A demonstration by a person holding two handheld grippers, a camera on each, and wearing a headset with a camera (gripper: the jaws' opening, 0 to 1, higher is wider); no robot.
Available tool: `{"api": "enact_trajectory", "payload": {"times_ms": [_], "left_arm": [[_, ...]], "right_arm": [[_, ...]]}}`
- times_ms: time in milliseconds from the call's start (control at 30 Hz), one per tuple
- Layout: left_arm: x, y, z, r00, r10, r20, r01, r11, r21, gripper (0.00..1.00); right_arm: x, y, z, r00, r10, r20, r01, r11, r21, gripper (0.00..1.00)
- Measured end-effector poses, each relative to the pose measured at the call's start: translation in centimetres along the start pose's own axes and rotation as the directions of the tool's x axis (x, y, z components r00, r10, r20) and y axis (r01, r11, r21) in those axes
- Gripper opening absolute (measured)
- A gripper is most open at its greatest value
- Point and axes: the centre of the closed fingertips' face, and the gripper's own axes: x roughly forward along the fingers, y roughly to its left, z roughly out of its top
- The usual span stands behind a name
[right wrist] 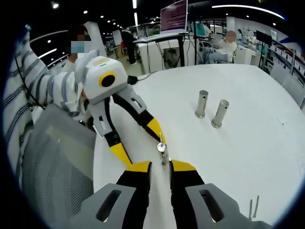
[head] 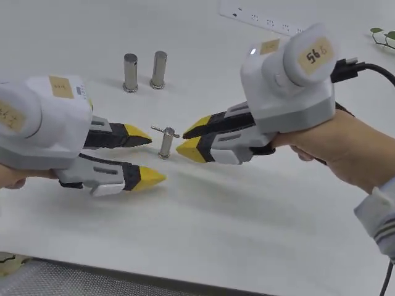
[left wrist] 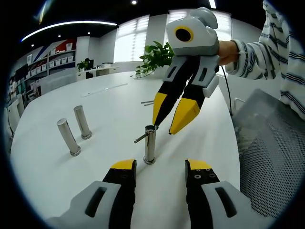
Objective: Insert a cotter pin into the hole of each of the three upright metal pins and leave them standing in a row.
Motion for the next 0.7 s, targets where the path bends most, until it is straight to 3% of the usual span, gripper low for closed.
{"api": "enact_trajectory", "payload": {"times_ms": [233,433,500,700], "left_arm": [[-0.9,-0.8,0.6,0.9994,-0.009,0.033,0.010,1.000,-0.028,0.65],[-1.4,-1.3,0.3,0.9996,-0.006,0.026,0.007,0.999,-0.038,0.84],[-1.5,-1.1,0.1,0.9995,0.017,0.025,-0.016,0.998,-0.056,0.93],[-1.9,-1.0,-0.4,0.9997,0.019,0.015,-0.018,0.998,-0.063,0.98]], "right_arm": [[0.5,0.1,0.5,0.9999,0.008,0.007,-0.008,1.000,-0.019,0.18],[1.1,0.0,0.8,0.9998,0.013,0.014,-0.012,1.000,-0.026,0.18],[1.3,0.0,1.0,0.9997,0.014,0.018,-0.014,0.999,-0.029,0.18],[1.7,0.1,1.0,0.9997,0.019,0.014,-0.018,0.999,-0.044,0.17]]}}
